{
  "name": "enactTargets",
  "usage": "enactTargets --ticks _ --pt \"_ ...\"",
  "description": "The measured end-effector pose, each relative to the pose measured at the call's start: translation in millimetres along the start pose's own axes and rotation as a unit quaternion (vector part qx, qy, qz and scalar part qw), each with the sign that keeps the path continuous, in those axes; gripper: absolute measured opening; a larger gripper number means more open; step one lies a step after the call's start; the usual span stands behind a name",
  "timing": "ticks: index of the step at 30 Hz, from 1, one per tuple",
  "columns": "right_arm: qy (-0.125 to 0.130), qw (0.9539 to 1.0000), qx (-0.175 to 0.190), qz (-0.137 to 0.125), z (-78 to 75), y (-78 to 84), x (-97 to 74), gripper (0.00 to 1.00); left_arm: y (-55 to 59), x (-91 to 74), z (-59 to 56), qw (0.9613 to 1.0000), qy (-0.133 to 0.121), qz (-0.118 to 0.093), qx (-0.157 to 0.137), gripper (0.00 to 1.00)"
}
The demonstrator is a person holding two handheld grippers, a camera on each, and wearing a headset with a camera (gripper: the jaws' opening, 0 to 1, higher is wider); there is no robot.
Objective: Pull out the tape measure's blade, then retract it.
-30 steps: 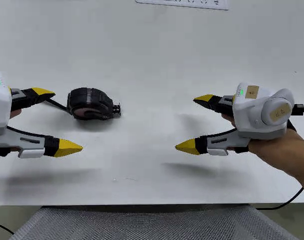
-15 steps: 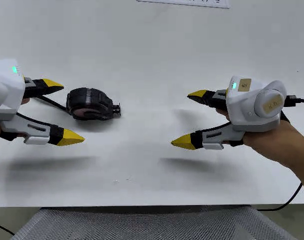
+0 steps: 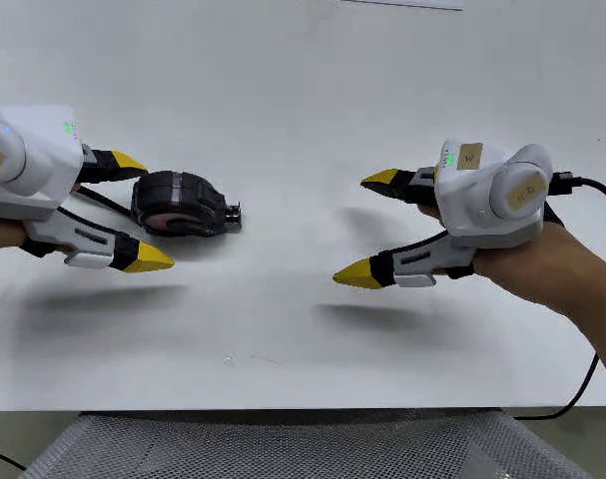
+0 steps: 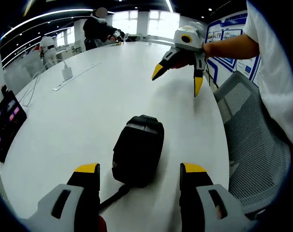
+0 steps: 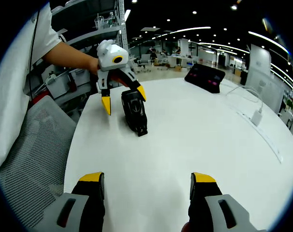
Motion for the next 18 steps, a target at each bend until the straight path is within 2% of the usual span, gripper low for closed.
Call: enactTargets --ticks 7,10,18 --pt "-0.008 0.9999 -0.007 0.0 -3.5 -4.1 4.8 0.69 0.9 5.2 5.3 0.9999 0.005 0.007 0.014 0.52" --pt "-0.011 0.9999 -0.009 0.0 -4.4 -5.4 6.7 0.68 1.8 6.7 5.4 0.9997 0.011 0.009 0.02 0.45" --pt "-0.013 0.9998 -0.012 0.001 -6.4 -7.6 11.2 0.68 4.4 11.9 7.8 0.9993 0.014 0.016 0.03 0.39"
Point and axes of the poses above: the centre of the closed fingertips' face, and the gripper's own axes: x roughly forward along the fingers, z roughly to its left, y roughly out of its underside, the point moved 2 cm from there along -x, roughly backward along the fingers, and after that the axes turned 6 degrees about -y, right-handed, at the moved point
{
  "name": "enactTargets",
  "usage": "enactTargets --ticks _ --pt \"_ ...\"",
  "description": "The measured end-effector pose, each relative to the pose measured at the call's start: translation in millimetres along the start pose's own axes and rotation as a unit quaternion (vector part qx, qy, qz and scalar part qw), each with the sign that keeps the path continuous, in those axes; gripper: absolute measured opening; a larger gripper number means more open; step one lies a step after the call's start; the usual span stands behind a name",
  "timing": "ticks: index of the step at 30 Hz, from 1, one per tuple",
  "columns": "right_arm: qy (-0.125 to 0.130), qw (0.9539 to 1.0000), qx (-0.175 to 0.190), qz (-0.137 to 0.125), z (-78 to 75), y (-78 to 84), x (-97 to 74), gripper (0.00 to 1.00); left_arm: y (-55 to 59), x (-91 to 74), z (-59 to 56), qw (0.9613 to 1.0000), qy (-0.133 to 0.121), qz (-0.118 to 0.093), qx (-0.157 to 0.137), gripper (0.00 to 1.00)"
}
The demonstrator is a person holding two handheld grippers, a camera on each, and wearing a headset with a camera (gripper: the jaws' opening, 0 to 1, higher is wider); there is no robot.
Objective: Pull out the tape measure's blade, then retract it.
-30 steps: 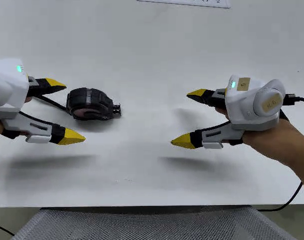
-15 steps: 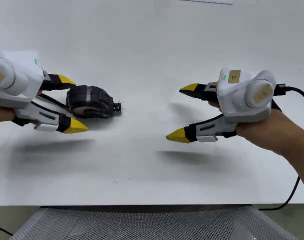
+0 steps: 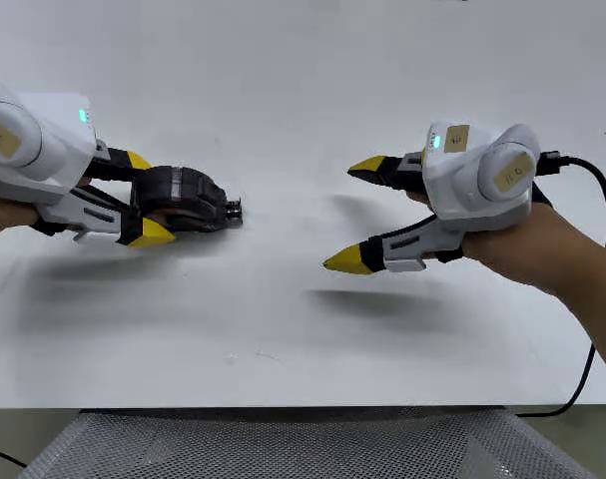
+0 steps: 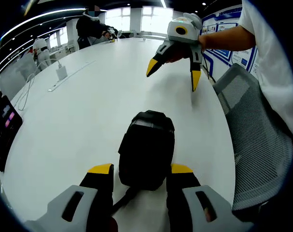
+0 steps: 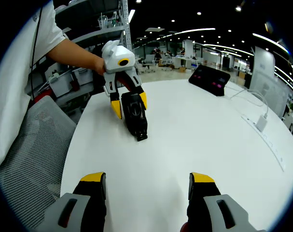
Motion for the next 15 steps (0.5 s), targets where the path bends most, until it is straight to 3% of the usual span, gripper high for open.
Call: enactTargets --ticks 15 --pt "-0.004 0.9999 -0.007 -0.013 -1.3 -10.2 15.8 0.59 3.0 4.5 -2.2 0.9996 0.009 0.013 0.022 0.3"
Point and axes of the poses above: the centre of the closed fingertips' face, and the gripper's own axes: x roughly forward along the fingers, z roughly to its left, y roughly out of its underside, the point moved 2 cm from there along -x, roughly backward along the fingers, and after that the axes turned 6 degrees about -y, right-handed, at the moved point
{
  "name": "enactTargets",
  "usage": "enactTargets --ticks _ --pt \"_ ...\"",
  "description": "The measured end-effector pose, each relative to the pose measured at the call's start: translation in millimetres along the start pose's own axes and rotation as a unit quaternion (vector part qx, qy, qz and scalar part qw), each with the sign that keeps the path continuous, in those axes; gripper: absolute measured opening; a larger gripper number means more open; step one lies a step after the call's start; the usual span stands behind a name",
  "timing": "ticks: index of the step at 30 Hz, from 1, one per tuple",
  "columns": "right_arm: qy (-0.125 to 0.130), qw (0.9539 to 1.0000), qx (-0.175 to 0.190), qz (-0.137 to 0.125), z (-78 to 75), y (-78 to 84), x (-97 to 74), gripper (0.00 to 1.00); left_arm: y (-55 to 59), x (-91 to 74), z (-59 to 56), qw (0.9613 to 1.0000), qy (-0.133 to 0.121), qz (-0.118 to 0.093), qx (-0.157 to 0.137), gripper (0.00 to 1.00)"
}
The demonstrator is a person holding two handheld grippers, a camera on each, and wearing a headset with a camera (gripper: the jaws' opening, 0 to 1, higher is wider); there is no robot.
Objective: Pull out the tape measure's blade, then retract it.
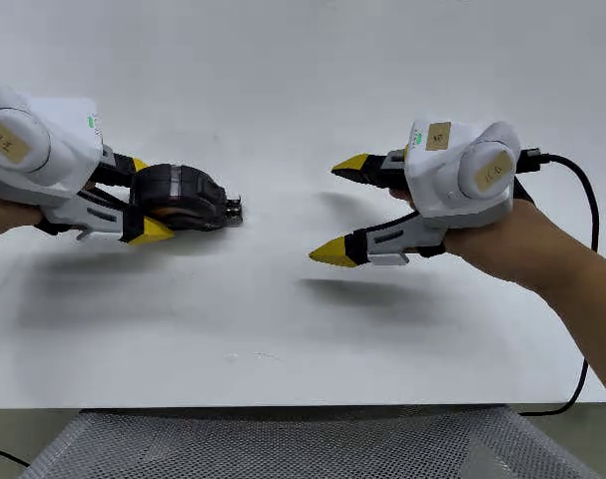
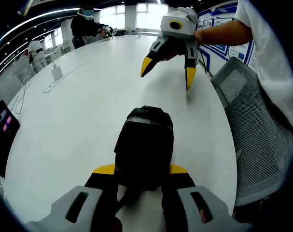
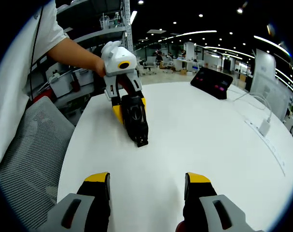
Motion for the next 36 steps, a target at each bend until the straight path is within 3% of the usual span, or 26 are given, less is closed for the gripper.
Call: enactTargets --ticks 21,31,36 --pt "-0.029 0.9993 -0.023 -0.011 -2.6 -15.9 38.3 0.47 -0.3 -0.2 -0.2 0.9995 0.008 0.008 0.029 0.28" --pt "-0.046 0.9981 -0.038 -0.014 -2.3 -23.8 55.3 0.37 0.0 0.5 -0.2 0.9995 0.013 0.012 0.025 0.28" --pt "-0.046 0.9968 -0.064 -0.009 -1.1 -26.4 61.5 0.3 0.1 0.8 0.4 0.9996 0.018 0.012 0.021 0.28"
Point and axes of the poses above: the centre of the closed fingertips' face, and the gripper's own axes: x roughly forward along the fingers, z roughly to its left, y roughly out of its underside, the point moved 2 cm from there along -x, roughly backward along the fingers, and after that the axes turned 6 degrees about -y, right-handed, at the moved point
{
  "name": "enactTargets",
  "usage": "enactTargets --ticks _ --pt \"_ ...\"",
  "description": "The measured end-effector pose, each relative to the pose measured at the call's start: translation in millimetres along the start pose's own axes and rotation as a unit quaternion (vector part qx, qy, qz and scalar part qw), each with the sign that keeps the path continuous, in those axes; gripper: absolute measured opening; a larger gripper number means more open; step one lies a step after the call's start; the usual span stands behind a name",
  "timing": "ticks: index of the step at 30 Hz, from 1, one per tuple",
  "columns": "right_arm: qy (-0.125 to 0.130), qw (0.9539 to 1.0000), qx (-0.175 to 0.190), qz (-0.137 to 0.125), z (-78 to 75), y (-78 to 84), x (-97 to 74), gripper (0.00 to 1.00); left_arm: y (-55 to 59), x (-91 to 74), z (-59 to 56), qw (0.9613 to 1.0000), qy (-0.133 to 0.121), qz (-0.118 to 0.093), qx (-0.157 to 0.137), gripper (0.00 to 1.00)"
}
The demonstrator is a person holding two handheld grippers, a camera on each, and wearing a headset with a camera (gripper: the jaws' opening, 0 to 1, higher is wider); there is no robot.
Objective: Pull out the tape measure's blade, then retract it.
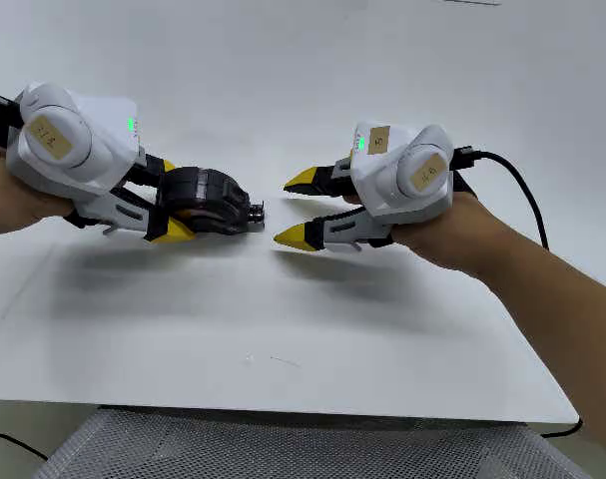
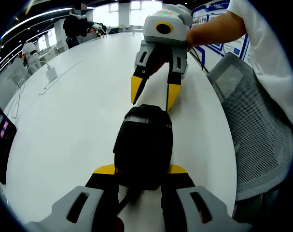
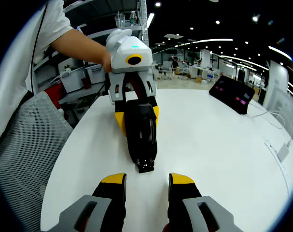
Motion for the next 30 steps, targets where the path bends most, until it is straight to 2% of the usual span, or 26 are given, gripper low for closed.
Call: enactTargets --ticks 13,30 --pt "-0.012 0.9997 -0.021 0.002 -2.8 -2.5 17.2 0.21 0.6 0.6 -0.1 1.0 0.001 0.001 0.003 0.29" --pt "-0.026 0.999 -0.036 0.002 -1.8 -0.8 28.1 0.12 0.5 0.7 -0.5 1.0 0.0 -0.002 0.003 0.29"
Point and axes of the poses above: the centre of the closed fingertips' face, and the gripper's own axes: x roughly forward along the fingers, z roughly to its left, y roughly out of its underside, the point moved 2 cm from there along -x, roughly backward along the fingers, and after that the axes turned 6 degrees about -y, right-handed, at the moved point
